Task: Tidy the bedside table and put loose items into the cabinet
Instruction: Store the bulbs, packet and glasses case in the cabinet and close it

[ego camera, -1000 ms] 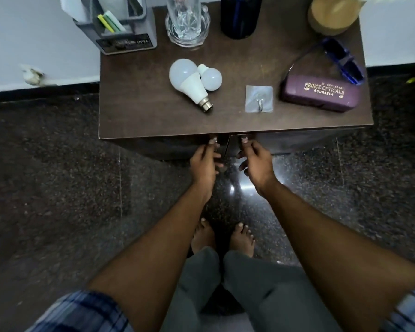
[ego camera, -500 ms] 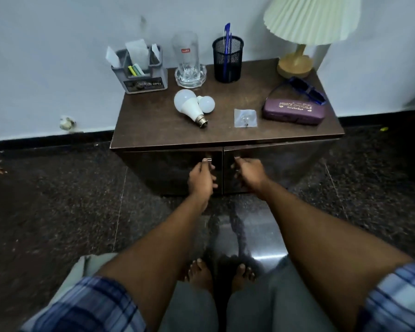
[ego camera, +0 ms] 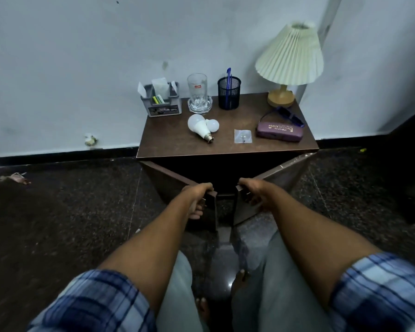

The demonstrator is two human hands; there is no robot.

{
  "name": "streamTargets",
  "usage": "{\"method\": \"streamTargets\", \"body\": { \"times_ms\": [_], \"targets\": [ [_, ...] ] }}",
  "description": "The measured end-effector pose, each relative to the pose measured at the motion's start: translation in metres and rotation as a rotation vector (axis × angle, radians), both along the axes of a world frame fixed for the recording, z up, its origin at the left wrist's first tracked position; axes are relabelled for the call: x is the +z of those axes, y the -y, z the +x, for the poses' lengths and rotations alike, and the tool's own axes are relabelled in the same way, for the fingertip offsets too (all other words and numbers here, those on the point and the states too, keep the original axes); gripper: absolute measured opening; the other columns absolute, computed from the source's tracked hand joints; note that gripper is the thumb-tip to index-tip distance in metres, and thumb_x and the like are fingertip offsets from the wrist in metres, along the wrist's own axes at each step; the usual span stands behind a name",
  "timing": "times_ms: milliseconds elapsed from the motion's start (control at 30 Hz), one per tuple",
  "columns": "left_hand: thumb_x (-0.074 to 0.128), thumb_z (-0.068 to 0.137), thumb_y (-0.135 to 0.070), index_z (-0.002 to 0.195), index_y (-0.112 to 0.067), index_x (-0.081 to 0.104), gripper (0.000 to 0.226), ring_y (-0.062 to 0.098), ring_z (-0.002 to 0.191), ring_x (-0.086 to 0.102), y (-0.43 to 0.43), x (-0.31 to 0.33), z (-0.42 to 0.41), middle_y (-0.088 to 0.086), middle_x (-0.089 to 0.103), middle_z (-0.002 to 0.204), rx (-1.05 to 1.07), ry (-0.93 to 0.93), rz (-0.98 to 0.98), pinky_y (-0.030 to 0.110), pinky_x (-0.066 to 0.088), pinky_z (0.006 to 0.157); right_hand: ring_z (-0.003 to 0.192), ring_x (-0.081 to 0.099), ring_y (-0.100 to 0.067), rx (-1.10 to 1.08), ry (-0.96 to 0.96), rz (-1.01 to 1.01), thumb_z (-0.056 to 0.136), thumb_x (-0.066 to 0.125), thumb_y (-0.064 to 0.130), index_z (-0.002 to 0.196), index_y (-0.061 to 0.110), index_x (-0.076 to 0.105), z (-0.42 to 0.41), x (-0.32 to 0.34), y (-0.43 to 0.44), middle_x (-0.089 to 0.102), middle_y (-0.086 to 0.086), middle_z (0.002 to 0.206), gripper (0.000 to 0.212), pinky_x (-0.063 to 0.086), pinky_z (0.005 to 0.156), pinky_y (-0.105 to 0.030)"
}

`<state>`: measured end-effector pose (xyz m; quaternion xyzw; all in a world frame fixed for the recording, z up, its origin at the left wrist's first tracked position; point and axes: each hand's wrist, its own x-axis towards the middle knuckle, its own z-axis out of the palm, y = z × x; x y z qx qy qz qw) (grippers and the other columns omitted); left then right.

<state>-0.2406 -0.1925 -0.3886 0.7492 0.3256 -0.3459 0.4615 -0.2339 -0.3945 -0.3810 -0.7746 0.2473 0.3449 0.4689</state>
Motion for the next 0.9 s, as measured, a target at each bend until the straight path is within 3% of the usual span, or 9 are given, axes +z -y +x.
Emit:
{"method": "streamTargets", "body": {
  "times_ms": [167, 300, 400, 533, 667, 733, 800, 833, 900],
  "targets": [
    [0.056, 0.096, -0.032, 0.100, -0.016, 0.061, 0.017, 0.017, 0.073, 0.053, -0.019, 0.015, -0.012, 0.004, 0.061, 0.093, -0.179, -0.097, 0.050, 0.029, 0.044, 0.066, 0.069, 0.048, -0.022, 0.047, -0.055, -0.101, 0.097, 0.057, 0.033, 0.071, 0.017, 0.054, -0.023, 0.019, 0.013, 0.053, -0.007, 0.076, 0.031, 0.043, 0.076, -0.036],
    [0.053, 0.101, -0.021, 0.086, -0.013, 0.067, 0.023, 0.014, 0.077, 0.058, -0.054, 0.024, -0.031, 0.002, 0.068, 0.086, -0.299, -0.235, 0.082, 0.026, 0.047, 0.068, 0.077, 0.055, -0.021, 0.220, -0.158, -0.217, 0.098, 0.054, 0.024, 0.077, 0.014, 0.060, -0.040, 0.023, 0.038, 0.060, -0.007, 0.088, 0.024, 0.046, 0.062, -0.028],
    [0.055, 0.100, -0.013, 0.096, -0.004, 0.071, 0.019, 0.022, 0.079, 0.061, -0.083, 0.034, -0.041, 0.011, 0.068, 0.095, -0.425, -0.293, 0.150, 0.030, 0.051, 0.072, 0.079, 0.056, -0.019, 0.371, -0.244, -0.284, 0.103, 0.050, 0.018, 0.079, 0.011, 0.061, -0.047, 0.028, 0.055, 0.058, -0.006, 0.089, 0.027, 0.046, 0.069, -0.027],
    [0.045, 0.102, -0.008, 0.131, 0.008, 0.058, 0.036, 0.036, 0.110, 0.060, -0.118, 0.054, -0.055, 0.025, 0.060, 0.133, -0.467, -0.239, 0.322, 0.039, 0.049, 0.093, 0.074, 0.057, -0.016, 0.484, -0.220, -0.451, 0.103, 0.053, 0.020, 0.116, 0.006, 0.066, -0.063, 0.036, 0.075, 0.064, -0.005, 0.092, 0.023, 0.047, 0.063, -0.025],
    [0.048, 0.100, -0.006, 0.136, 0.011, 0.052, 0.040, 0.037, 0.130, 0.054, -0.147, 0.053, -0.066, 0.028, 0.051, 0.144, -0.423, -0.184, 0.408, 0.040, 0.044, 0.107, 0.112, 0.056, -0.021, 0.478, -0.133, -0.547, 0.106, 0.040, 0.017, 0.148, 0.002, 0.047, -0.072, 0.041, 0.100, 0.052, -0.014, 0.147, 0.045, 0.046, 0.098, -0.032],
    [0.058, 0.092, 0.003, 0.135, 0.014, 0.052, 0.045, 0.043, 0.135, 0.051, -0.156, 0.042, -0.067, 0.032, 0.052, 0.143, -0.263, -0.087, 0.393, 0.050, 0.041, 0.114, 0.102, 0.059, -0.028, 0.527, -0.163, -0.563, 0.106, 0.039, 0.014, 0.146, -0.005, 0.044, -0.076, 0.041, 0.108, 0.055, -0.020, 0.140, 0.044, 0.052, 0.086, -0.035],
    [0.060, 0.092, 0.002, 0.139, 0.014, 0.048, 0.050, 0.043, 0.132, 0.053, -0.157, 0.045, -0.073, 0.030, 0.052, 0.143, -0.290, -0.090, 0.438, 0.049, 0.045, 0.110, 0.079, 0.058, -0.031, 0.445, -0.226, -0.549, 0.106, 0.040, 0.014, 0.127, -0.009, 0.051, -0.081, 0.039, 0.116, 0.060, -0.022, 0.111, 0.033, 0.053, 0.067, -0.039],
    [0.062, 0.093, -0.001, 0.141, 0.013, 0.045, 0.053, 0.042, 0.129, 0.056, -0.154, 0.046, -0.073, 0.028, 0.052, 0.143, -0.322, -0.086, 0.471, 0.046, 0.049, 0.104, 0.074, 0.055, -0.031, 0.375, -0.255, -0.537, 0.106, 0.040, 0.015, 0.111, -0.010, 0.054, -0.084, 0.037, 0.121, 0.057, -0.020, 0.098, 0.029, 0.053, 0.065, -0.040],
    [0.068, 0.088, -0.010, 0.139, 0.009, 0.048, 0.057, 0.039, 0.123, 0.060, -0.148, 0.047, -0.072, 0.026, 0.054, 0.141, -0.321, -0.008, 0.536, 0.043, 0.053, 0.095, 0.082, 0.056, -0.032, 0.312, -0.280, -0.527, 0.107, 0.042, 0.016, 0.099, -0.010, 0.056, -0.088, 0.039, 0.126, 0.055, -0.018, 0.090, 0.030, 0.053, 0.079, -0.042]
  ]
}}
